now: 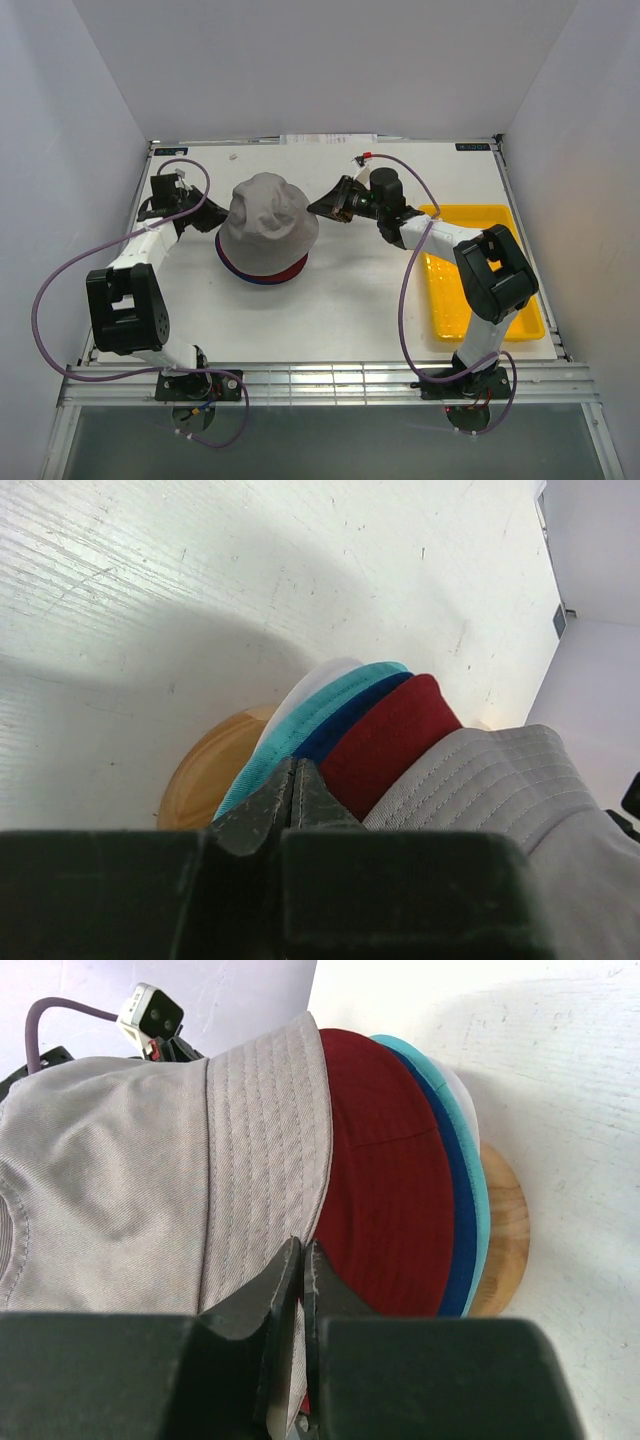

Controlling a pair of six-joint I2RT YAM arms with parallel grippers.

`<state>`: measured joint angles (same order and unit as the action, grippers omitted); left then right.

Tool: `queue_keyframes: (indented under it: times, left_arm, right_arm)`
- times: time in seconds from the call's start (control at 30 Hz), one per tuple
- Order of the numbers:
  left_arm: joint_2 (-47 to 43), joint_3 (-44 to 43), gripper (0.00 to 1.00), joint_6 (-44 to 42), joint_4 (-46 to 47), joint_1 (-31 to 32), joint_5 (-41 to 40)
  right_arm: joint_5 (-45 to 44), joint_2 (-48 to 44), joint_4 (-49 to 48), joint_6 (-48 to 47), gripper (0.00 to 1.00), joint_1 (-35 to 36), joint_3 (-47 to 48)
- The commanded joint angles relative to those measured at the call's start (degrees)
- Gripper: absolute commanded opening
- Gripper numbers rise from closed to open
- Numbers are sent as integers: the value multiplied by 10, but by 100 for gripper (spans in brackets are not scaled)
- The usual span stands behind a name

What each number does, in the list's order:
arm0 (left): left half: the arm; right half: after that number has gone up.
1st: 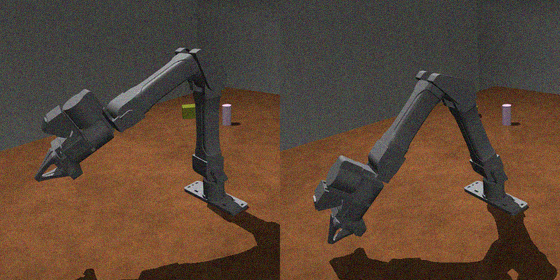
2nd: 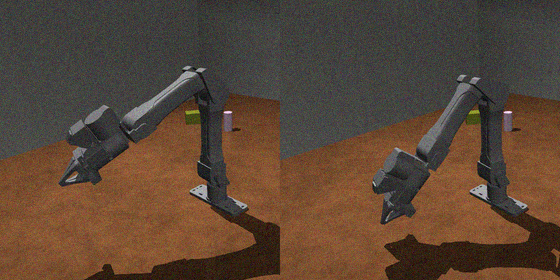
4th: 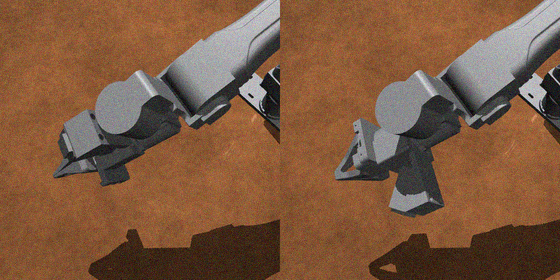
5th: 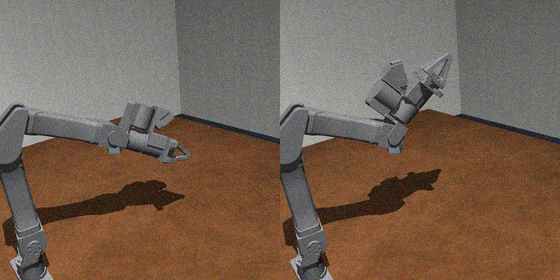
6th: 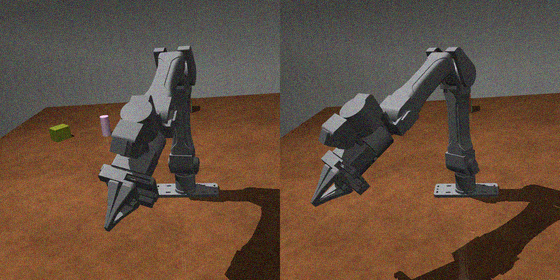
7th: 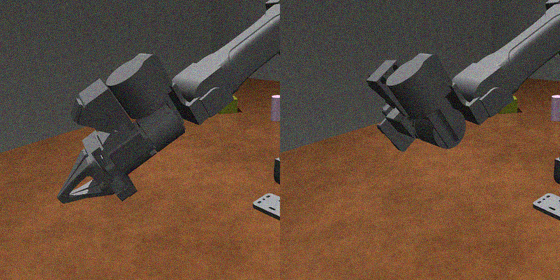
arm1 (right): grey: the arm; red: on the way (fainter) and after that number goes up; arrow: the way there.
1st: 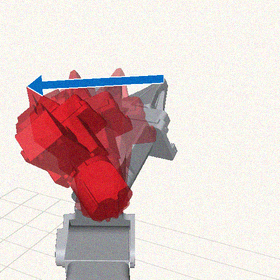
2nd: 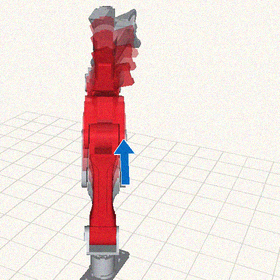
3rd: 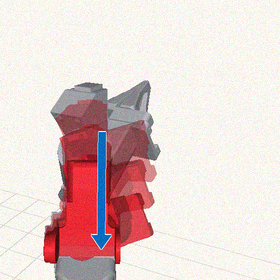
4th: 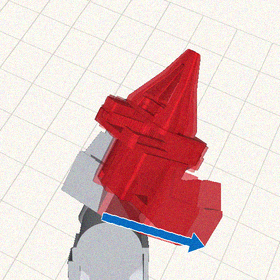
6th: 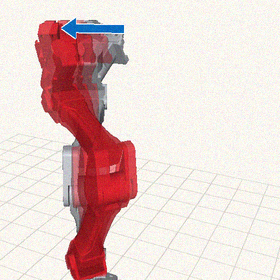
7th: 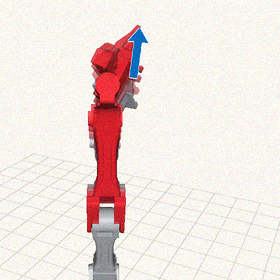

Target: Stack the hats

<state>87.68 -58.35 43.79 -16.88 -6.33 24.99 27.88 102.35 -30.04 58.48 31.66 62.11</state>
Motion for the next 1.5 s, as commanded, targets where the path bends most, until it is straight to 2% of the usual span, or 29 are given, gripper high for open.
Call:
queue_keyframes:
  times: [0.0, 0.07, 0.17, 0.2, 0.27, 0.33, 0.47, 0.77, 0.87, 1.03, 1.27, 1.33, 1.47]
  left_arm:
    - [-1, 9, 10, -5, 12, -2, 11]
    - [-3, 9, 10, -7, 12, -1, 12]
    - [-13, -5, 28, -18, -4, -1, -14]
    - [-23, -18, 46, -22, -17, -1, -26]
    - [-36, -28, 60, -27, -32, -4, -61]
    - [-60, -27, 68, -23, -41, -8, -74]
    - [-93, -17, 75, 2, -55, -32, -73]
    - [-168, 60, 77, 31, -71, -94, -8]
    - [-192, 99, 77, 47, -59, -111, 47]
    - [-234, 163, 80, 89, -13, -111, 131]
    - [-279, 227, 81, 139, 40, -112, 171]
    - [-283, 241, 80, 147, 50, -112, 175]
    - [-285, 263, 67, 166, 71, -112, 178]
  right_arm:
    - [-20, 8, 8, -27, 8, 2, -8]
    - [-23, 4, 12, -31, 8, 2, -6]
    - [-23, -1, 29, -40, 8, 2, 7]
    - [-24, -6, 33, -42, 8, 2, 16]
    - [-24, -9, 43, -49, 8, 2, 23]
    - [-23, -14, 48, -51, 8, 2, 32]
    - [-22, -16, 60, -58, 8, 3, 48]
    - [-20, -18, 70, -64, 8, 3, 61]
    - [-20, -19, 71, -65, 8, 3, 60]
    - [-20, -19, 71, -65, 8, 3, 58]
    - [-20, -18, 74, -66, 8, 3, 61]
    - [-20, -18, 74, -67, 8, 4, 62]
    - [-21, -18, 75, -66, 8, 3, 62]
